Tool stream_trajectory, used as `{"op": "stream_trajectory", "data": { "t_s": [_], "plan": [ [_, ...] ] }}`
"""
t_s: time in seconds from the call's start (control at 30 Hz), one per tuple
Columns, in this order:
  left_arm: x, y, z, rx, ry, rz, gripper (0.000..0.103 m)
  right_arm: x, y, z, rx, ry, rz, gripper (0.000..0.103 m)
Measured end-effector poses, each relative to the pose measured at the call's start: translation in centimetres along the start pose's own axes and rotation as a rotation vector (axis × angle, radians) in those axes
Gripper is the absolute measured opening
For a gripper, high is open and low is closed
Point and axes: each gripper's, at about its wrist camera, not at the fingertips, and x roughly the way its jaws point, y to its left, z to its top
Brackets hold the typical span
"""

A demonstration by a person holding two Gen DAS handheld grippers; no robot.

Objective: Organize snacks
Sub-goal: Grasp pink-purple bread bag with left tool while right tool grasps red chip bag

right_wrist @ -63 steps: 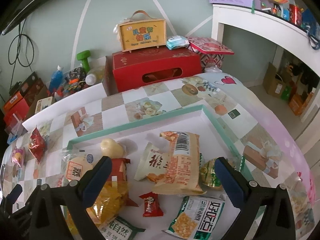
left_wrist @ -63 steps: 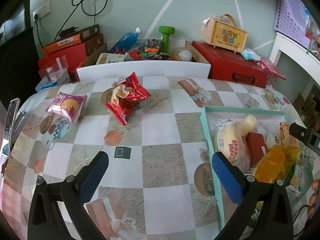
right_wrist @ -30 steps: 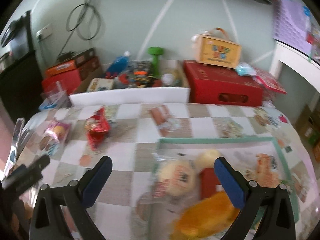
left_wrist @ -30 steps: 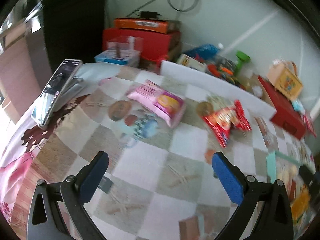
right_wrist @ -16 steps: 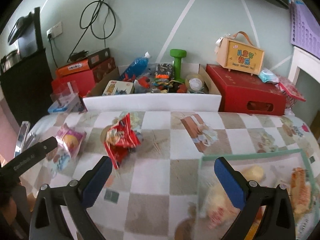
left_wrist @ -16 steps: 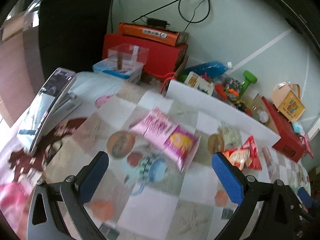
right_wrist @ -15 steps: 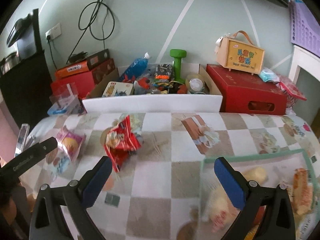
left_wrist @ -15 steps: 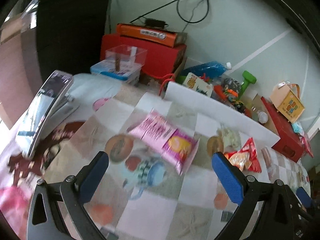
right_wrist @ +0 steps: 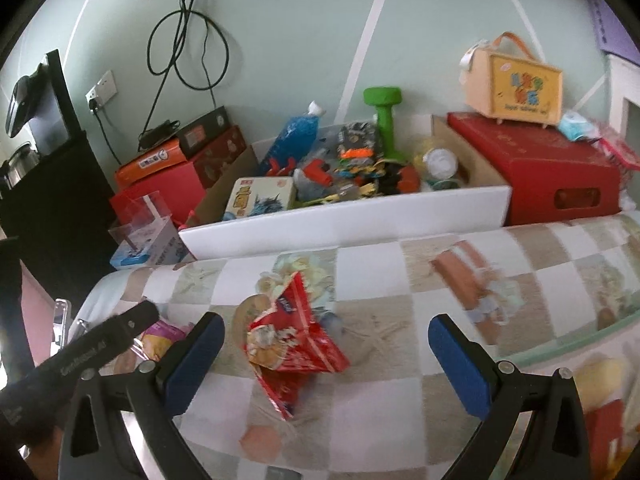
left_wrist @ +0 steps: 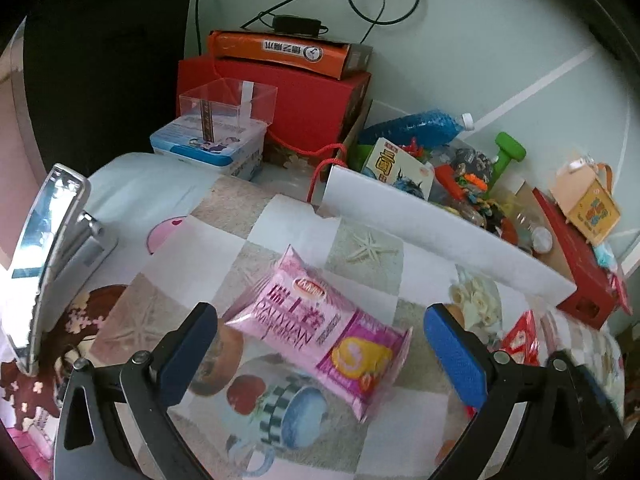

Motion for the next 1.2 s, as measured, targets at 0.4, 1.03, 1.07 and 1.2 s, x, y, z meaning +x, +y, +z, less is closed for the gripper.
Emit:
{"op": "stream_trajectory", "data": {
  "t_s": [0.4,1.03,1.07,1.2],
  "plan": [
    [3.0,0.3,-0.8,-0.034,0.059,0.01,0.103,3.2,0.7,-1.5,-0.018,0.061,0.044,0.101],
    [2.7,0.0,-1.2,-0.019,0.029,-0.039,0.043,2.9,0.4,-1.9,0.01,0.039,0.059,0.055],
    [2.7,0.0,-1.2,-0.02,0.028,-0.047,0.043,2.8,0.4,-1.8,0.008,0.035,0.057,0.055],
    [2.4,-0.3,-1.2,-0.019,0.024,-0.065,0.043,2.3,0.4,-1.9,0.005,0.017,0.045,0.055]
  ]
}}
